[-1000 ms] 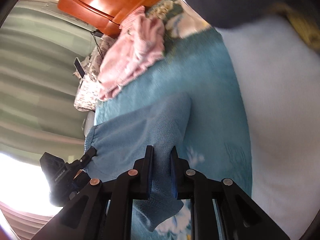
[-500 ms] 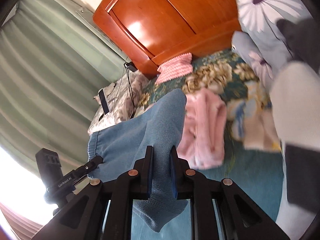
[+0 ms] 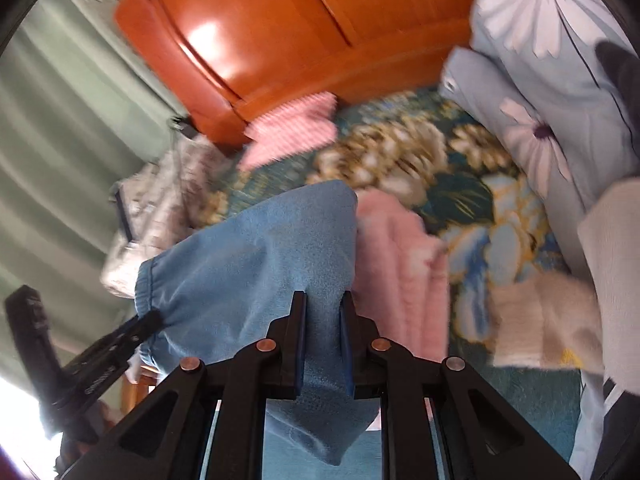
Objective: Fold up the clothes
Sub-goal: 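Carry the folded garment with both grippers onto the folded pink blanket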
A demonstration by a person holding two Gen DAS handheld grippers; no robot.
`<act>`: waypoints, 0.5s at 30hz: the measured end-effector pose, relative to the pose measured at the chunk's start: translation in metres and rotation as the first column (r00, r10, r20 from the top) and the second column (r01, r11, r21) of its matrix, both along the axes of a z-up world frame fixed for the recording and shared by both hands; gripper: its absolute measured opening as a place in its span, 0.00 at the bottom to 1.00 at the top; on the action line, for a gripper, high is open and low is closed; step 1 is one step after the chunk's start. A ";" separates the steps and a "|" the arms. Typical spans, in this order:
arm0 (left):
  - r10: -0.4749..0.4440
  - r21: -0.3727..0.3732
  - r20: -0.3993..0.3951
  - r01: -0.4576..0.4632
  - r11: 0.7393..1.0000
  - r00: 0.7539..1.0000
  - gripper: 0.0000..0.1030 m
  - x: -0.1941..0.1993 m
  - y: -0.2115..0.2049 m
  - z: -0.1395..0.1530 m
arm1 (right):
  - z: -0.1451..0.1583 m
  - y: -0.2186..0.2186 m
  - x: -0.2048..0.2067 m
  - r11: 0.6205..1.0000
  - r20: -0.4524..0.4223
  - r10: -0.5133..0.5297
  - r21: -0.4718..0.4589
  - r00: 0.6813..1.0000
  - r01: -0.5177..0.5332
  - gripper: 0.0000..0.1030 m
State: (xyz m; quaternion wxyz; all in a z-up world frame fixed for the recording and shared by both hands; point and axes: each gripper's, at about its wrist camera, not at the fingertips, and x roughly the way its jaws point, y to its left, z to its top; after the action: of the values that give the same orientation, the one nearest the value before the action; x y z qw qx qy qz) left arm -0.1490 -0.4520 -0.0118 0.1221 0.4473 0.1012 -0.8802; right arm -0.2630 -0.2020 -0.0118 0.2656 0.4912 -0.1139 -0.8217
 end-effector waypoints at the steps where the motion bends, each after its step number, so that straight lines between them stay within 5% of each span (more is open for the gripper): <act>1: -0.004 0.002 0.008 0.004 1.000 1.000 0.29 0.003 0.000 -0.007 | -0.007 0.002 0.000 1.000 0.013 -0.011 0.002 1.000 0.011 0.15; 6: 0.026 0.101 -0.037 -0.022 0.995 0.999 0.56 0.022 -0.010 -0.011 | -0.023 0.012 -0.002 0.999 0.024 -0.024 0.043 0.999 0.023 0.16; 11: 0.019 0.080 -0.020 -0.018 0.997 1.000 0.60 0.026 -0.007 -0.006 | -0.018 0.011 -0.002 0.994 0.004 0.005 0.111 1.000 -0.005 0.24; 15: 0.040 0.160 -0.043 -0.033 0.987 0.998 0.62 0.032 -0.018 0.001 | -0.004 0.015 0.001 0.989 -0.037 0.021 0.149 0.999 -0.015 0.26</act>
State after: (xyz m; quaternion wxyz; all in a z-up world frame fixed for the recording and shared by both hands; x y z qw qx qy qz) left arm -0.1166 -0.4696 -0.0109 0.0996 0.4331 0.1821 -0.8771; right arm -0.2623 -0.1867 -0.0153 0.2378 0.4948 -0.0430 -0.8347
